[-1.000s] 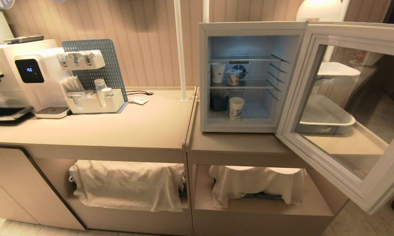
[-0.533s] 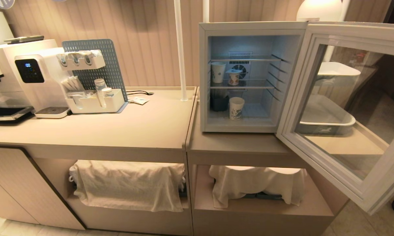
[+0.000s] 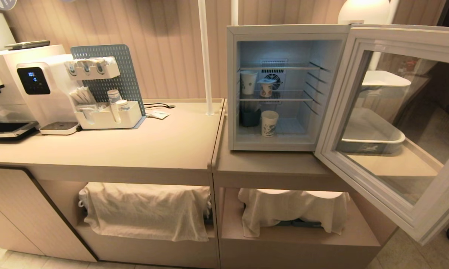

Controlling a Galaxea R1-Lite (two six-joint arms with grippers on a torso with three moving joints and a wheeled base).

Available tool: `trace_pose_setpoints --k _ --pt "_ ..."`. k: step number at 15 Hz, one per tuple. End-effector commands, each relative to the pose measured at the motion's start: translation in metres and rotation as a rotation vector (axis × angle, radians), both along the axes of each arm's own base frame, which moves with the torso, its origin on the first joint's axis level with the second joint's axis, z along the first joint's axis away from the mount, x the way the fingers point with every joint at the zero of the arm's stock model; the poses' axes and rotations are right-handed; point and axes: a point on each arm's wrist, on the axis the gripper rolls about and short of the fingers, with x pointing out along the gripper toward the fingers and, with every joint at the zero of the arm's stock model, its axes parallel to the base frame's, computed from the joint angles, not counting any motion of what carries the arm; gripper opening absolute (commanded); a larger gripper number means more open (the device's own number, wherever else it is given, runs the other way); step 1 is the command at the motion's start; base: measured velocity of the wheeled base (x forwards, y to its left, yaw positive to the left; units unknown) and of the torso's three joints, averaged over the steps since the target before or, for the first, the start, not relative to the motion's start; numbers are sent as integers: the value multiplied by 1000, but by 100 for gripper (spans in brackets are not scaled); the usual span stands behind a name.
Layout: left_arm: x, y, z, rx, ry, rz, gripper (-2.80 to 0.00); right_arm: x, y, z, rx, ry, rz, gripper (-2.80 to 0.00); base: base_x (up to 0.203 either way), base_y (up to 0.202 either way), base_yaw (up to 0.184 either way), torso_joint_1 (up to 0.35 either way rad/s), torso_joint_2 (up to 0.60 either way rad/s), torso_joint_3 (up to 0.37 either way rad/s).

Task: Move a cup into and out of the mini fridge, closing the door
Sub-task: Close the freezer door

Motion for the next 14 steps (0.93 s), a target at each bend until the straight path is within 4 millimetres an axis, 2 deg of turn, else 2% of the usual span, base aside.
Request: trace_pose_setpoints --k 1,14 --pt "0 0 0 1 0 -1 -280 12 -3 -1 1 2 26 -280 0 0 0 0 0 0" --pt "0 0 0 1 0 0 -280 21 13 1 11 -34 236 -280 0 0 0 0 0 0"
